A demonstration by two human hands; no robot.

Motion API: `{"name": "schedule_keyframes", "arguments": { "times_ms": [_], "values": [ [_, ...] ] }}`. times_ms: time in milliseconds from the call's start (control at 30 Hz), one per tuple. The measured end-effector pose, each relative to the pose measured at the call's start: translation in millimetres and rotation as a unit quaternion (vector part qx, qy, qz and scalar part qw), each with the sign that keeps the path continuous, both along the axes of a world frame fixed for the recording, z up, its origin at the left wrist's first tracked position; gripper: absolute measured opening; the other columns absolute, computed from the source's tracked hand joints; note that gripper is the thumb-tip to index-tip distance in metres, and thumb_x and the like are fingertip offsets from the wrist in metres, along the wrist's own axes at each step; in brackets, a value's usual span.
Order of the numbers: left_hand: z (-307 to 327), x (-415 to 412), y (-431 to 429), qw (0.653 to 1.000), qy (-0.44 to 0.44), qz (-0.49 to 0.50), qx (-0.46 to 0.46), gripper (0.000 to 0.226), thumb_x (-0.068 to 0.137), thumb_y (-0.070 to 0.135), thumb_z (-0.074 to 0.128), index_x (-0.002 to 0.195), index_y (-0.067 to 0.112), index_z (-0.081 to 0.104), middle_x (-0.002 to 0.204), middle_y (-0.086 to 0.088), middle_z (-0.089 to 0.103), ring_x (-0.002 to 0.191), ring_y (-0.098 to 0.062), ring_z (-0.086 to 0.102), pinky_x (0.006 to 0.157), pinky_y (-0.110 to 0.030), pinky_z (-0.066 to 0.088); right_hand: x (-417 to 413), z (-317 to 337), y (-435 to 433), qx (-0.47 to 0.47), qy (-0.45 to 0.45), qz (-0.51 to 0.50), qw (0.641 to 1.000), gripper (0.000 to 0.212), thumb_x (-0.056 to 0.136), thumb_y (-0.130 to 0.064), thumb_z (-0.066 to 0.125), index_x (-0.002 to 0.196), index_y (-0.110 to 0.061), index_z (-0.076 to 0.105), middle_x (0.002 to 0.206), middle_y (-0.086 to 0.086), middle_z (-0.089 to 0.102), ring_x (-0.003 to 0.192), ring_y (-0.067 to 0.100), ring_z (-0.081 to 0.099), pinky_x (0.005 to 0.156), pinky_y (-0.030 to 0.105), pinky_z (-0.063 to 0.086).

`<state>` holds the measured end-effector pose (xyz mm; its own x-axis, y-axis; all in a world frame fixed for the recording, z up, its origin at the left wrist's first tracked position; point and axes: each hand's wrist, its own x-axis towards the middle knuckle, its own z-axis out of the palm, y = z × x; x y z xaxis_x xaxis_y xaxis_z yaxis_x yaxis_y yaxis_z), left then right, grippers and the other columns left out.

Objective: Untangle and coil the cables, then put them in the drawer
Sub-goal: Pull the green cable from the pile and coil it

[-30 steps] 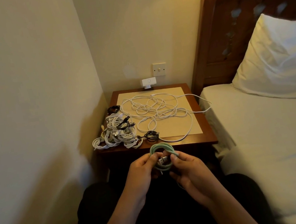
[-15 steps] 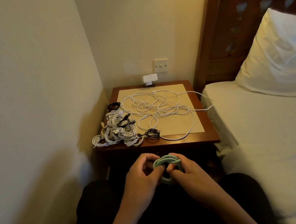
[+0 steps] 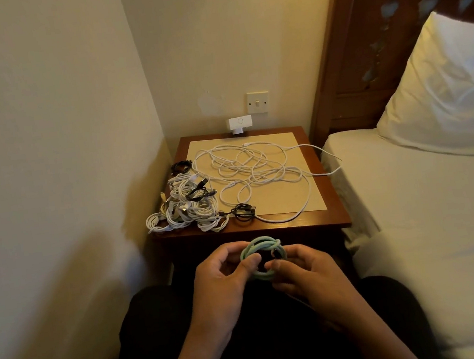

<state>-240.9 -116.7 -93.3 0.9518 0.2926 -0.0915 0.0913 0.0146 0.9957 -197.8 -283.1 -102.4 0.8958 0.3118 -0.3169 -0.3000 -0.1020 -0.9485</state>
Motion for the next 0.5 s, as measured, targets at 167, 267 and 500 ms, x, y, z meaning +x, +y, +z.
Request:
{"name": "schedule_keyframes", "arguments": {
  "times_ms": [167,267,500],
  "values": [
    [3,1,-3,0.969,0.028,-0.006,-0.245,0.033,0.079,0.005,0.073,0.113,0.004,0.071,0.103,-0.013,0.077,0.093,-0.021,0.076,0.080,-0.030,0.062,-6,-4,4,0.055,-0.007,-0.036,0.998,0.026,0.099,-0.012,0.064,0.122,-0.021,0.069,0.115,0.002,0.076,0.109,0.018,0.073,0.093,0.042,0.061],
    [0,2,-1,0.933,0.024,-0.019,-0.359,0.039,0.079,0.004,0.070,0.117,-0.002,0.067,0.098,-0.016,0.075,0.086,-0.023,0.075,0.073,-0.029,0.062,-5,0,3,0.114,0.017,-0.045,0.992,0.025,0.098,-0.009,0.062,0.122,-0.015,0.069,0.114,0.007,0.077,0.108,0.023,0.074,0.093,0.042,0.060],
    [-10,-6,4,0.998,0.045,-0.052,0.009,0.018,0.093,0.009,0.070,0.105,0.022,0.075,0.097,0.001,0.076,0.097,-0.015,0.072,0.085,-0.032,0.060,-10,-1,2,-0.008,-0.084,-0.035,0.996,0.023,0.097,-0.017,0.069,0.118,-0.026,0.074,0.108,-0.003,0.078,0.100,0.014,0.076,0.085,0.034,0.063]
  ]
}}
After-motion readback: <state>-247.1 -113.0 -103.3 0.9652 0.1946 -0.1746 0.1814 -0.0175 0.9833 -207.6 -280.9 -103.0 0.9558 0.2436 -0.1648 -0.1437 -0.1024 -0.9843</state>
